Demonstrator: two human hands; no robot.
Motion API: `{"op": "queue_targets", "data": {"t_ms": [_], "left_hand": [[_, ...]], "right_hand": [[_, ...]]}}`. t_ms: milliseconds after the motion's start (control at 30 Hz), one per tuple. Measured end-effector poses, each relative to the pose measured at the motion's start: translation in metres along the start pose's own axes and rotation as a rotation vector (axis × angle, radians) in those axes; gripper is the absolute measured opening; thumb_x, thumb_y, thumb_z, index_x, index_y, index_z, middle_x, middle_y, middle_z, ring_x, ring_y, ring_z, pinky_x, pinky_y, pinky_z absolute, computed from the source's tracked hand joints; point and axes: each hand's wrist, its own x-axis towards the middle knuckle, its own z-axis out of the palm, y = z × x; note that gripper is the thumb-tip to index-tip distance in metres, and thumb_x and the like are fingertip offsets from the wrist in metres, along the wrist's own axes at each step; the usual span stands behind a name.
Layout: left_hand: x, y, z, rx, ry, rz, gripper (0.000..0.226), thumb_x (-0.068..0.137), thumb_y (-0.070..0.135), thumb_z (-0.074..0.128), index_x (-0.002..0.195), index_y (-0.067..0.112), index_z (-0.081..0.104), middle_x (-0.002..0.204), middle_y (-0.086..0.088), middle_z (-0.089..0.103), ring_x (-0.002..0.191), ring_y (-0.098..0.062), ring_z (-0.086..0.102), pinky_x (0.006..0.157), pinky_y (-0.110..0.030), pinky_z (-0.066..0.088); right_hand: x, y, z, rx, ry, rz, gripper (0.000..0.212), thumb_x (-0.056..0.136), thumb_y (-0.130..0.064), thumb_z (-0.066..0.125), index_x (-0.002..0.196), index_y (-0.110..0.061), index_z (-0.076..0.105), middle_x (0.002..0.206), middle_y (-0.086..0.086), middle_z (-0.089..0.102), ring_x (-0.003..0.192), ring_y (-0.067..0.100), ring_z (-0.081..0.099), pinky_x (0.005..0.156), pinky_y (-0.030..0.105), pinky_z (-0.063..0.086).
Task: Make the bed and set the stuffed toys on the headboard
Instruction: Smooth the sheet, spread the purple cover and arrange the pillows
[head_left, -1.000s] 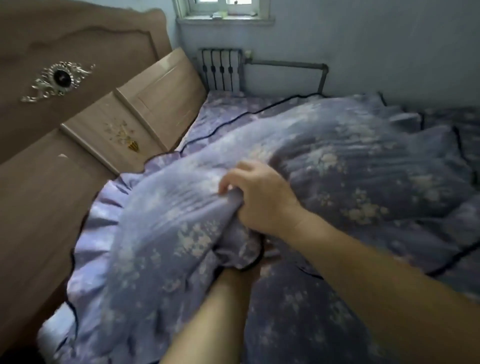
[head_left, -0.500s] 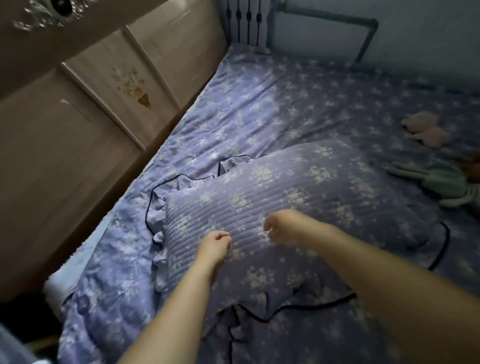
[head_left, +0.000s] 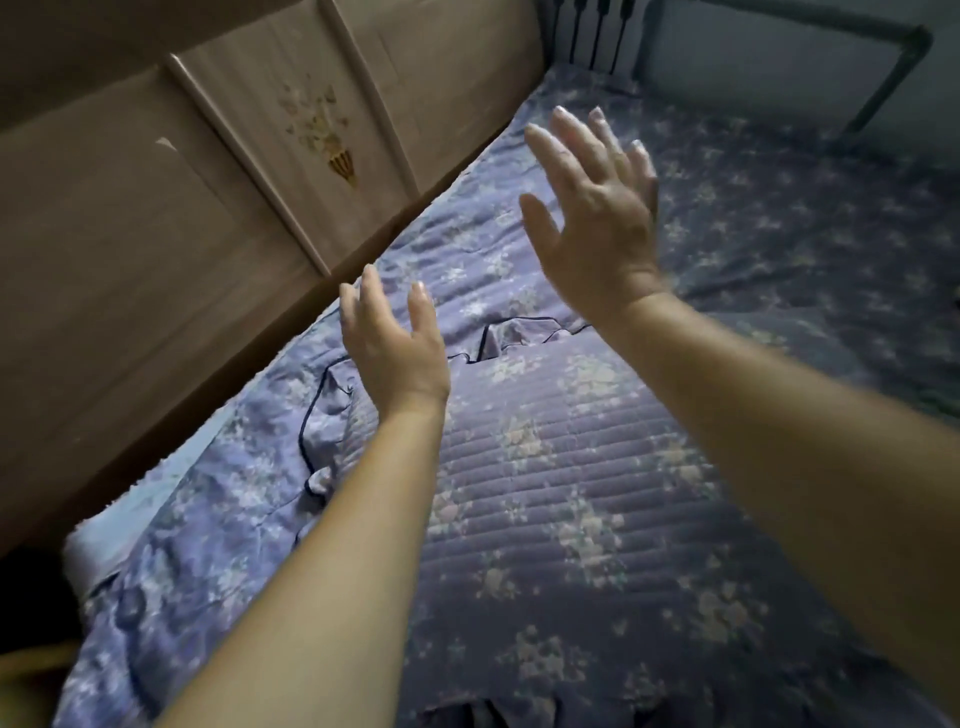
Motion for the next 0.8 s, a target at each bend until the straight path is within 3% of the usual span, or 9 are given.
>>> {"op": "queue_targets", "data": {"t_ms": [67,133,200,267,367,533,600,700,800], "left_hand": [[-0.022,-0.035,0.019,0.144,0.007,0.086,0.059,0.097,0.037,0.038,0.149,0.012,0.023,0.157,-0.014,0.012,0.146,-0.024,0.011,0.116,-0.036,0.012],[-0.069,-0.083,0.033,0.555,-0.438,0.016,0.063,0.097,0.048,0.031,0.151,0.021,0.009,0.16,-0.007,0.0,0.147,-0.022,0.0,0.118,-0.047,0.004],[-0.109,-0.118,0.033,0.83,-0.903,-0.124,0.065,0.095,0.057,0.023,0.151,0.029,0.004,0.16,0.002,-0.003,0.147,-0.018,-0.006,0.117,-0.05,-0.001],[-0.112,-0.125,0.029,0.837,-0.971,-0.172,0.062,0.094,0.058,0.025,0.149,0.032,0.013,0.159,0.003,0.007,0.147,-0.019,0.003,0.117,-0.049,0.003],[-0.07,-0.1,0.03,0.694,-0.736,-0.175,0.05,0.095,0.053,0.034,0.139,0.031,0.038,0.15,-0.003,0.032,0.137,-0.027,0.03,0.111,-0.044,0.02],[-0.033,-0.07,0.048,0.516,-0.245,0.068,0.054,0.098,0.043,0.033,0.147,0.023,0.028,0.157,-0.01,0.015,0.146,-0.027,0.01,0.114,-0.052,0.009],[-0.044,-0.085,0.056,0.598,-0.496,0.01,0.055,0.098,0.046,0.028,0.149,0.029,0.016,0.159,-0.005,0.003,0.147,-0.026,0.0,0.113,-0.06,0.002],[-0.062,-0.114,0.066,0.829,-1.078,-0.136,0.05,0.097,0.048,0.023,0.146,0.042,0.016,0.159,0.001,0.006,0.147,-0.024,0.001,0.11,-0.064,0.004],[-0.043,-0.106,0.065,0.665,-0.688,-0.04,0.04,0.097,0.04,0.034,0.135,0.035,0.042,0.151,-0.002,0.031,0.141,-0.021,0.022,0.112,-0.061,0.008]], "right_hand": [[-0.054,0.026,0.032,-0.093,-0.292,0.084,0.052,0.097,-0.044,0.036,0.147,-0.03,0.029,0.157,-0.001,0.023,0.147,0.027,0.011,0.116,0.049,0.004],[-0.13,0.046,0.056,-0.293,-0.894,0.149,0.056,0.096,-0.055,0.025,0.148,-0.035,0.018,0.159,-0.003,0.012,0.147,0.029,0.0,0.115,0.056,0.0],[-0.173,0.052,0.061,-0.428,-1.137,0.089,0.059,0.095,-0.059,0.021,0.148,-0.033,0.018,0.158,-0.001,0.015,0.146,0.034,0.002,0.113,0.058,0.003],[-0.164,0.045,0.059,-0.477,-1.189,0.061,0.058,0.093,-0.06,0.025,0.143,-0.031,0.03,0.153,0.004,0.027,0.142,0.037,0.014,0.109,0.056,0.014],[-0.104,0.029,0.056,-0.426,-1.127,0.126,0.049,0.093,-0.057,0.029,0.125,-0.027,0.052,0.137,0.006,0.049,0.127,0.031,0.04,0.101,0.048,0.026],[-0.055,0.005,0.063,-0.16,-0.44,0.075,0.048,0.099,-0.043,0.031,0.145,-0.032,0.029,0.157,-0.002,0.02,0.148,0.02,0.006,0.115,0.052,0.0],[-0.087,0.015,0.079,-0.185,-0.586,0.061,0.048,0.098,-0.043,0.03,0.146,-0.034,0.026,0.158,-0.002,0.017,0.148,0.024,0.002,0.114,0.056,-0.004],[-0.138,0.028,0.102,-0.33,-1.192,0.029,0.047,0.099,-0.04,0.022,0.145,-0.031,0.029,0.156,0.002,0.021,0.146,0.031,0.002,0.112,0.061,-0.004],[-0.112,0.026,0.103,-0.218,-0.975,0.062,0.044,0.098,-0.039,0.03,0.142,-0.031,0.035,0.153,0.002,0.027,0.145,0.027,0.01,0.112,0.057,0.001]]}}
